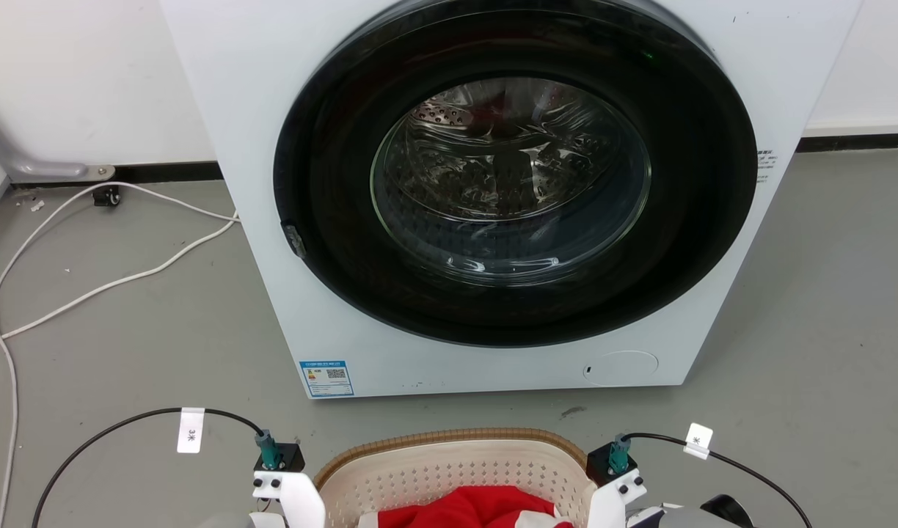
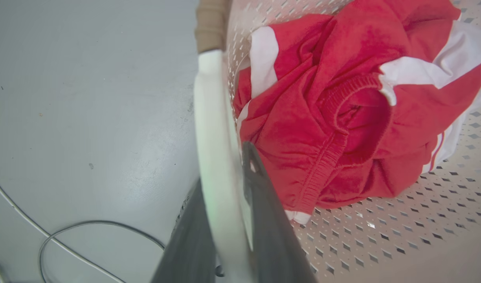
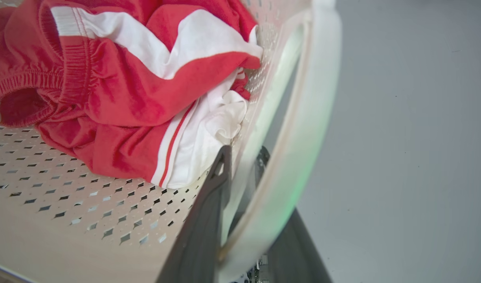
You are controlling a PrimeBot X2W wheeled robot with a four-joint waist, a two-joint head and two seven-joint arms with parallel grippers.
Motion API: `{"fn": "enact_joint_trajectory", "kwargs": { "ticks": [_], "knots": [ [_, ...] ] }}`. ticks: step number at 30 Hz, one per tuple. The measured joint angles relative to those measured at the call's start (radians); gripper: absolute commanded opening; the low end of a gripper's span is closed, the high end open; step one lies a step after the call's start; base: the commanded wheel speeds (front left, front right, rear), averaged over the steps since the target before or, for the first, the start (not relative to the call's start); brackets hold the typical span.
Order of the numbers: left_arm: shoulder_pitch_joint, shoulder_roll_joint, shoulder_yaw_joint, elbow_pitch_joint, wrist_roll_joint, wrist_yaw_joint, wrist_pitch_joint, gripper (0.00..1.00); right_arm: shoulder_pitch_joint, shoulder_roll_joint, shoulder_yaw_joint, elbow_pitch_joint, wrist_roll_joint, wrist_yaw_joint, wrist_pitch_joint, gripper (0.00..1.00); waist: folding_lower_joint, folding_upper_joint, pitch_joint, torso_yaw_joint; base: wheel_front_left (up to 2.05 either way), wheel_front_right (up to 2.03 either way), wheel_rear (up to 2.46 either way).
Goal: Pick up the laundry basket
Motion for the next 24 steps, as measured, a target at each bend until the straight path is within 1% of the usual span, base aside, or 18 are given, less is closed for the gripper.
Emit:
{"fn": "enact_joint_trajectory", "kwargs": {
  "ticks": [24],
  "knots": [
    [-0.009,0.001,-0.051,0.007,-0.050,0.000,-0.015,0.00,0.000,0.000,0.013,0.003,0.015,0.000,-0.003,0.00,0.0000,0.0000,0.007,0.002,0.00,0.00,0.00]
  ]
}}
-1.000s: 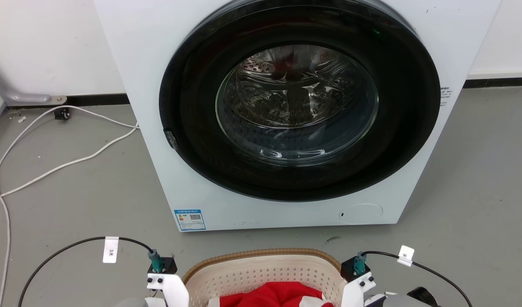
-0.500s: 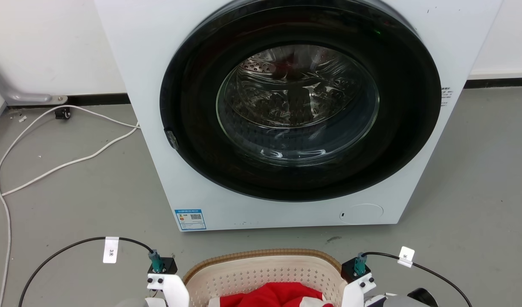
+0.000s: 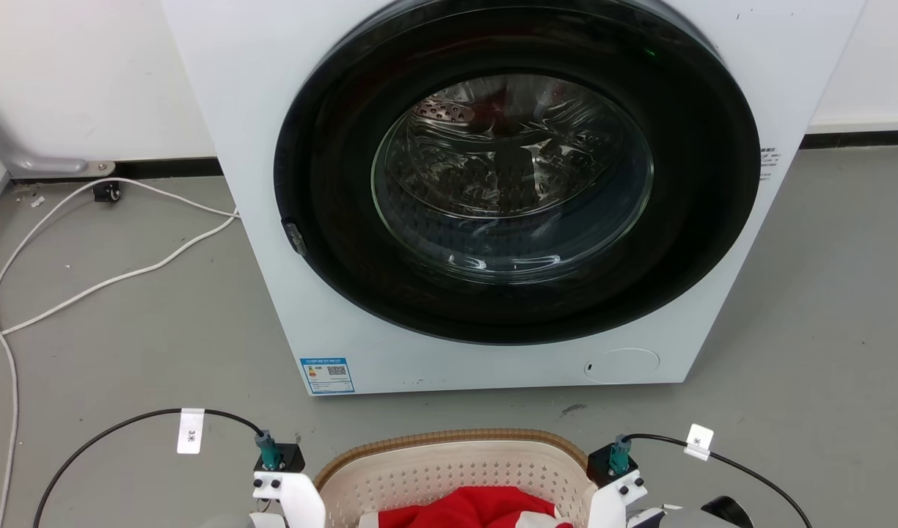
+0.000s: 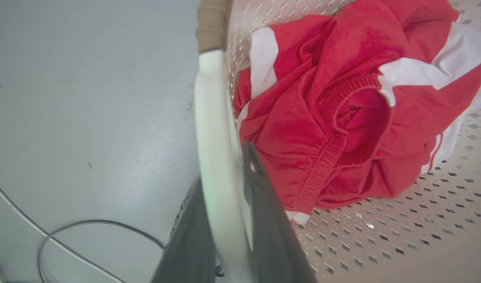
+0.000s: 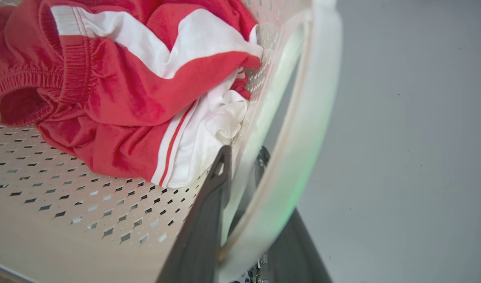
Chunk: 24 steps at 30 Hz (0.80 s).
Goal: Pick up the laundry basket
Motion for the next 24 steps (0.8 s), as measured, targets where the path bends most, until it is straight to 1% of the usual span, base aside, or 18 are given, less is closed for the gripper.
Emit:
{"fn": "enact_joint_trajectory", "kwargs": {
  "ticks": [24],
  "knots": [
    [-0.005,0.005,-0.046,0.002,-0.044,0.000,-0.012,0.00,0.001,0.000,0.001,0.000,0.002,0.000,0.001,0.00,0.0000,0.0000,0.003,0.000,0.00,0.00,0.00]
  ]
}}
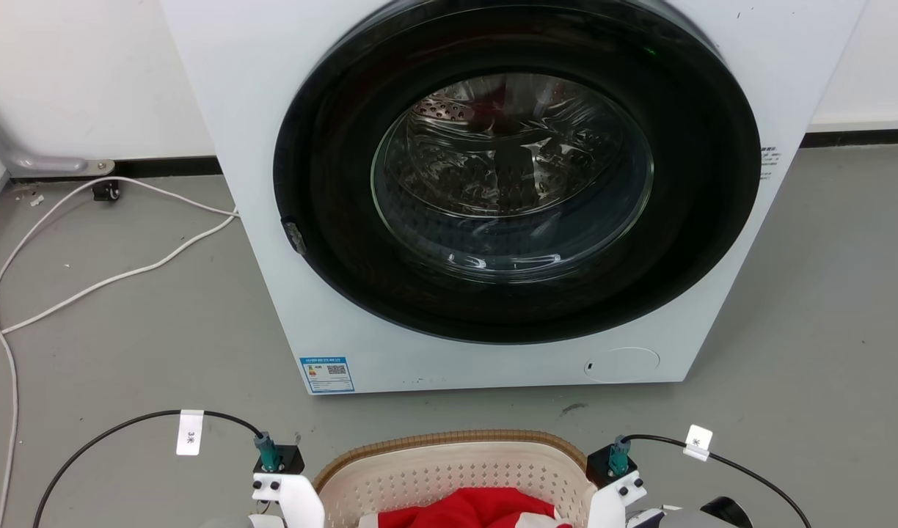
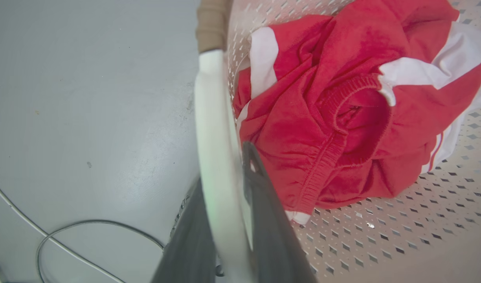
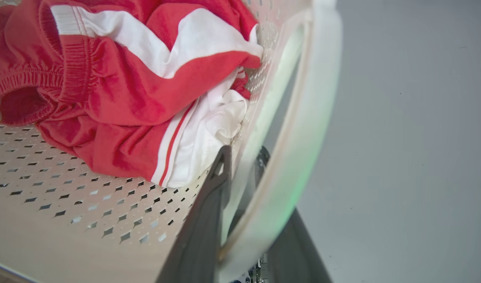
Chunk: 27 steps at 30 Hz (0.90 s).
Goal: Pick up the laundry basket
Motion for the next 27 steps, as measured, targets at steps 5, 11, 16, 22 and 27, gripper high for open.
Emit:
{"fn": "enact_joint_trajectory", "kwargs": {
  "ticks": [5,11,16,22,27],
  "knots": [
    [0.000,0.001,-0.010,0.000,-0.008,0.000,-0.004,0.00,0.001,0.000,0.000,0.000,-0.003,0.000,0.000,0.00,0.0000,0.0000,-0.004,-0.001,0.00,0.00,0.00],
    [-0.001,0.002,-0.020,0.000,-0.017,0.000,-0.004,0.00,0.002,0.000,0.000,0.000,-0.003,0.000,0.003,0.00,-0.0001,0.0000,-0.004,-0.002,0.00,0.00,0.00],
    [-0.007,0.002,-0.029,0.002,-0.024,0.000,-0.006,0.00,0.002,0.000,0.000,0.000,-0.003,0.000,0.003,0.00,-0.0001,0.0000,-0.001,-0.003,0.00,0.00,0.00],
    [-0.009,0.001,-0.039,0.003,-0.032,0.000,-0.008,0.00,0.002,0.000,0.001,0.000,-0.003,0.000,0.003,0.00,-0.0001,0.0000,0.000,-0.003,0.00,0.00,0.00],
    [-0.010,0.001,-0.046,0.004,-0.035,0.000,-0.011,0.00,0.002,0.000,0.001,0.000,-0.003,0.000,0.004,0.00,-0.0001,0.0000,0.000,-0.002,0.00,0.00,0.00]
  ]
}}
